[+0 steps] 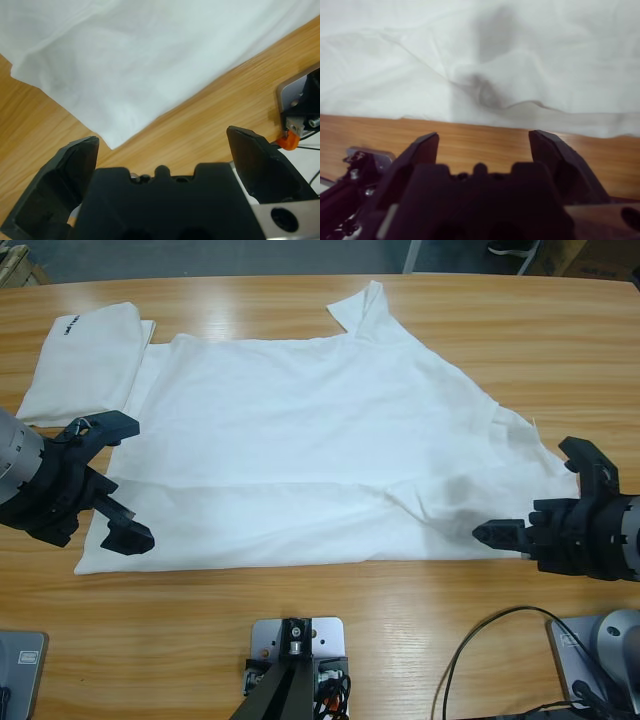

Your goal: Fold clothes

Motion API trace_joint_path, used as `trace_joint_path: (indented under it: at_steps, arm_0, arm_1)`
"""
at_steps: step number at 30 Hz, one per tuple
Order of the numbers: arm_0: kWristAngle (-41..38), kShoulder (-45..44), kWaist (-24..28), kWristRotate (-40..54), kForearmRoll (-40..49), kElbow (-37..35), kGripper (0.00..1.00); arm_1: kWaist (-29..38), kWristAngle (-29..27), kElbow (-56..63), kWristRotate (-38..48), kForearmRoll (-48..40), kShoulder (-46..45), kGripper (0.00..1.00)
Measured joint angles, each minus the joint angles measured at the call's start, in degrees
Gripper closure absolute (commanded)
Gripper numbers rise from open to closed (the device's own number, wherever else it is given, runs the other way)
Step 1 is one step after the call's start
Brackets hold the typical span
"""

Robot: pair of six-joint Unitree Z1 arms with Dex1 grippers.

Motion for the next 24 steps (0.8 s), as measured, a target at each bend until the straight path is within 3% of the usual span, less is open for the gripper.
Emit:
trace_joint_path:
  at_steps: [6,13,14,15,16,17,18,24]
  arm_0:
    - [0.0,0.0,0.0,-0.2,0.0,0.5,0.0]
    - [0.0,0.0,0.0,-0.4,0.0,0.5,0.0]
    - [0.0,0.1,0.0,-0.4,-0.1,0.5,0.0]
    - [0.0,0.3,0.0,-0.4,-0.1,0.5,0.0]
    - [0.0,0.4,0.0,-0.5,-0.2,0.5,0.0]
    - [0.0,0.6,0.0,-0.6,-0.2,0.5,0.0]
    - [0.0,0.8,0.0,-0.9,-0.2,0.5,0.0]
    - [0.0,1.0,0.0,-1.5,-0.2,0.5,0.0]
  arm_1:
    - [0.0,0.0,3.9,1.1,-10.0,5.2,0.271]
    - [0.0,0.0,5.4,1.9,-12.9,8.8,0.275]
    - [0.0,0.0,5.8,1.9,-13.6,9.2,0.324]
    - [0.0,0.0,6.3,1.9,-14.7,9.8,0.457]
    - [0.0,0.0,6.7,1.9,-15.9,10.5,0.717]
    - [0.0,0.0,7.3,1.9,-17.1,11.3,0.892]
    - [0.0,0.1,7.9,1.9,-18.1,11.8,0.977]
    - [0.0,0.3,10.8,0.5,-21.0,13.2,1.0]
